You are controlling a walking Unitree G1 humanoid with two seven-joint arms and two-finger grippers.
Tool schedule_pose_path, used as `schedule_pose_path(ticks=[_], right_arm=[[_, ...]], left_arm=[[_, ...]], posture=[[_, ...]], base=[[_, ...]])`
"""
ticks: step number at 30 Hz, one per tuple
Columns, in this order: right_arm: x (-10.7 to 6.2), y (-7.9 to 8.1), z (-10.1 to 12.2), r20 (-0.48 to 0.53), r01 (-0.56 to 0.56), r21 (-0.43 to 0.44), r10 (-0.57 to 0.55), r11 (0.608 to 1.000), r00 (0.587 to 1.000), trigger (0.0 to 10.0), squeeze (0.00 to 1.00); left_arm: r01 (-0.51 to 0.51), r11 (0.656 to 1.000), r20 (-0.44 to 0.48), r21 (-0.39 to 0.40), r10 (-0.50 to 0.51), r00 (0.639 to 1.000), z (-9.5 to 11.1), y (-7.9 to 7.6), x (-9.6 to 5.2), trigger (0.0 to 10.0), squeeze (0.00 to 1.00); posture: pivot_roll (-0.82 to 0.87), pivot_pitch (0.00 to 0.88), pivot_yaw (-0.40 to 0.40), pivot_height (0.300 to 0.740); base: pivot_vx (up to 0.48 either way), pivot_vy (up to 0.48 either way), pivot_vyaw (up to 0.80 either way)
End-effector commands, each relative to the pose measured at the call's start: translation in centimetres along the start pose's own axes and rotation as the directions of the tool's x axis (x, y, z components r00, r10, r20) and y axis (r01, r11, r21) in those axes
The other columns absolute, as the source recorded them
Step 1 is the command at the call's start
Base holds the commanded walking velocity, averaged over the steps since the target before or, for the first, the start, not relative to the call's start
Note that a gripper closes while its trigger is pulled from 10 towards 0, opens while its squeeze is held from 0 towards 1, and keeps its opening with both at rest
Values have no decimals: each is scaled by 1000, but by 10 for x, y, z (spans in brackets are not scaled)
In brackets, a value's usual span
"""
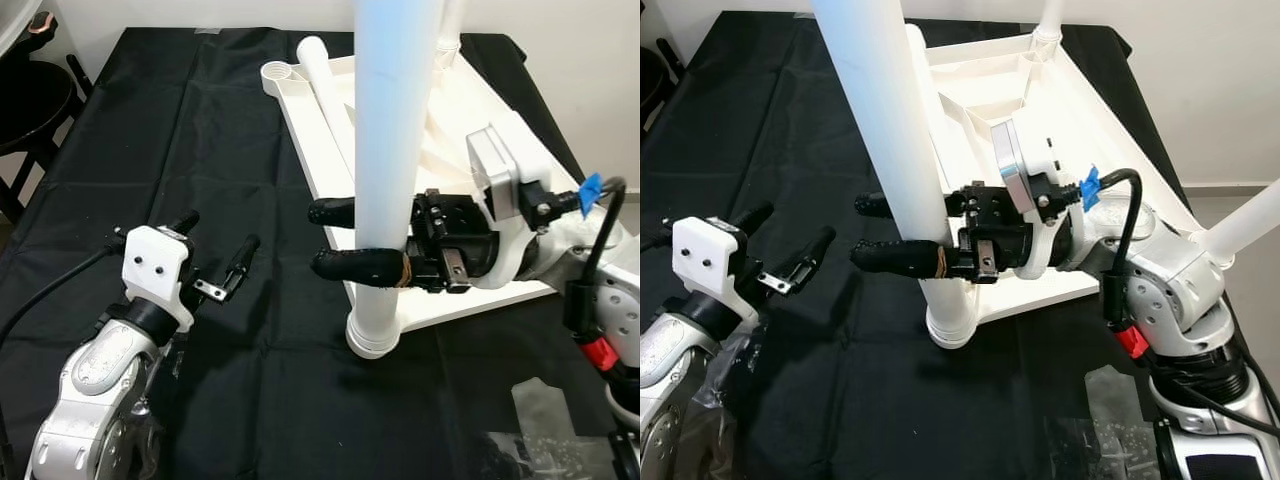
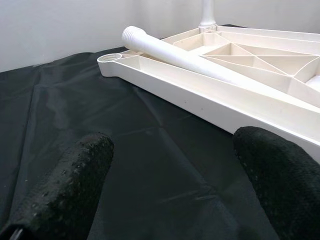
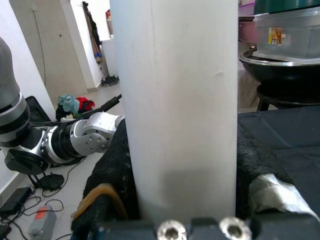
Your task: Building children table
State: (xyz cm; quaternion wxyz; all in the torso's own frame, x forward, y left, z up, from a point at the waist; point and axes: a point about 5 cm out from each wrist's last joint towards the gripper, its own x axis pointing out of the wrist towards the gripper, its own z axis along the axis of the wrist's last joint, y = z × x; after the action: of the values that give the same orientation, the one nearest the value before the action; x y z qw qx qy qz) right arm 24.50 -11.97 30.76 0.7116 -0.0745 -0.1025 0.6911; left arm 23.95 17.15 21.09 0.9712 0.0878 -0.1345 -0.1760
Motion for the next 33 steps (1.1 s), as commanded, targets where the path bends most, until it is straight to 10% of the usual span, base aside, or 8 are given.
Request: schedule_pose_path(ticks=[1,33], right_arm=[[-4,0,-22,-75,39,97,-32,994,997,10000,0],[-40,-25,21,195,195,-61,-179,979,964,10000,0]], left_arm=[[5,1000,-8,7,-5,1000,-2,1,-2,10000,0],[-53,999,130,12,51,990,36,39,16,10000,0]], posture=[[-19,270,3,740],[-1,198,1,740]], base=[[0,0,0],[0,0,0]])
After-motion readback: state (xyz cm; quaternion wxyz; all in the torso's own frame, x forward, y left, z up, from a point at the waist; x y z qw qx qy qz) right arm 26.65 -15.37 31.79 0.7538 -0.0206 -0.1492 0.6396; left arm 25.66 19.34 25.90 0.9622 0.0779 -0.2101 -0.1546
